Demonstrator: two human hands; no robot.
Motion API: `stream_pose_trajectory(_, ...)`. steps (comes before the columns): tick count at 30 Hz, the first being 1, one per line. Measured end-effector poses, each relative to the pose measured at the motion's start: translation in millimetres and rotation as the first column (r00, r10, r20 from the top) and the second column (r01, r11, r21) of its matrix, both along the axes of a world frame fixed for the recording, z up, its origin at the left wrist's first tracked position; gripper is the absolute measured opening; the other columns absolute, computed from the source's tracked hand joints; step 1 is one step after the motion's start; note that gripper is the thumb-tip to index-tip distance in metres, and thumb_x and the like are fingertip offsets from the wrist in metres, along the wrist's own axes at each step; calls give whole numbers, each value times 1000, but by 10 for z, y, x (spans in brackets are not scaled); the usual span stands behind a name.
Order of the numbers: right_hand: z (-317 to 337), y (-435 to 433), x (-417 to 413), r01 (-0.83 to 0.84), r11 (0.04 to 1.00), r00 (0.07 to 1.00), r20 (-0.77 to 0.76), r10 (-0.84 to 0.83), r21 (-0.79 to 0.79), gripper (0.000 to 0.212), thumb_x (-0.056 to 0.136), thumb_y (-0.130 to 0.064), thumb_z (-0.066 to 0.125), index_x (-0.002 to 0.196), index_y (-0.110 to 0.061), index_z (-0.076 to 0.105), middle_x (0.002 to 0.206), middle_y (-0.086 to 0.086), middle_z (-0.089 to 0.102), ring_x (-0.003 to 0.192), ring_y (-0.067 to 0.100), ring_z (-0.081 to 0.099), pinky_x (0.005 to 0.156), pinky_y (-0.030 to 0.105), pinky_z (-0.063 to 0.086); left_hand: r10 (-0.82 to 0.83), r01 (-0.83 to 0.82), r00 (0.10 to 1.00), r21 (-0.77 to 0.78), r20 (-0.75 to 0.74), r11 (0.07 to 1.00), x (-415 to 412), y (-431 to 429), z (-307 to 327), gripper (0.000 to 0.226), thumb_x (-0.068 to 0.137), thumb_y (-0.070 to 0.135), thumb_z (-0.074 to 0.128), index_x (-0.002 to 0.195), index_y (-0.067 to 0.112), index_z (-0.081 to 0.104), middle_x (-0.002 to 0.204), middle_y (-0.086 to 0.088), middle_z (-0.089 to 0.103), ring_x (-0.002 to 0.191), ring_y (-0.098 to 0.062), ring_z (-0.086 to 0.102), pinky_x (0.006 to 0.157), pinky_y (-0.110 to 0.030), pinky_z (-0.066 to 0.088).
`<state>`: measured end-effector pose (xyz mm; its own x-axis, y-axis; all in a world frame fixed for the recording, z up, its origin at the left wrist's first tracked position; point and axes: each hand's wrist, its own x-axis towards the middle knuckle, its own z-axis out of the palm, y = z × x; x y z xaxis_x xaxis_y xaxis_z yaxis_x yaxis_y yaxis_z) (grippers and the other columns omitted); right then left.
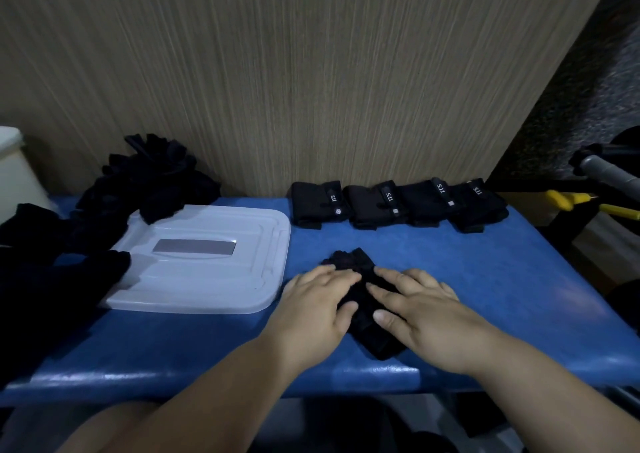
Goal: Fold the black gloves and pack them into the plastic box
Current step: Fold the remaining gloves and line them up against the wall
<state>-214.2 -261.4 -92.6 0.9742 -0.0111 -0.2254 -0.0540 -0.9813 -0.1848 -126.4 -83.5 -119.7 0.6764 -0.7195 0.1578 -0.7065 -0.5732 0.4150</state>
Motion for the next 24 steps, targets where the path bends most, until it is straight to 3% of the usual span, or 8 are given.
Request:
stream_pose_trajectory(3,-12,-45,10,-8,999,1000,9,7,37,53,99,-55,23,150,-42,21,155,-28,1,140,4,1,116,35,7,-29,32,999,149,-24,988,-1,-15,-55,53,102,40,30,152,34,13,159,18,13,146,-3,-2,117,-25,-4)
stream_pose_trajectory(7,-42,-132,22,29,957,987,143,-73,287,41,96,-50,35,131,-38,55,137,-30,35,128,-4,22,115,31,21,-58,60,998,163,-19,985,9,-8,-64,55,103,39,27,153,35,5,160,17,8,146,-3,-6,116,-23,-8)
stream_pose_trajectory(9,-68,-155,52,88,892,946,242,-214,444,29,96,-43,45,113,-33,67,121,-23,55,119,-1,44,104,21,35,-86,87,996,170,-13,982,22,2,-66,53,103,38,27,152,35,7,160,17,7,147,-4,-6,117,-24,-7)
stream_pose_trajectory(11,-91,-155,90,194,842,891,268,-366,504,14,96,-33,52,99,-33,66,104,-15,62,104,3,55,87,16,40,-113,116,993,171,-29,979,43,10,-66,52,103,36,29,152,36,12,160,16,8,147,-3,-6,119,-25,-6)
stream_pose_trajectory(14,-116,-144,140,336,828,853,227,-470,450,4,91,-33,59,95,-31,61,96,-12,61,97,9,59,78,20,41,-182,191,981,147,-73,971,62,15,-60,50,102,34,34,151,37,19,159,18,12,146,-1,-4,120,-27,-1)
stream_pose_trajectory(19,-59,-56,141,451,832,858,99,-504,325,37,87,-48,61,117,-26,60,100,-10,58,99,12,58,79,24,46,-234,242,967,71,-97,968,54,30,-82,48,101,34,39,148,37,29,157,21,17,144,4,-4,118,-20,-2)
stream_pose_trajectory(24,-57,11,143,457,848,856,128,-501,268,21,87,-47,60,89,-27,53,93,-8,55,87,14,54,68,27,42,-165,165,986,12,-16,986,-18,28,-66,43,98,34,47,140,36,42,156,21,20,143,4,-7,119,-25,-5)
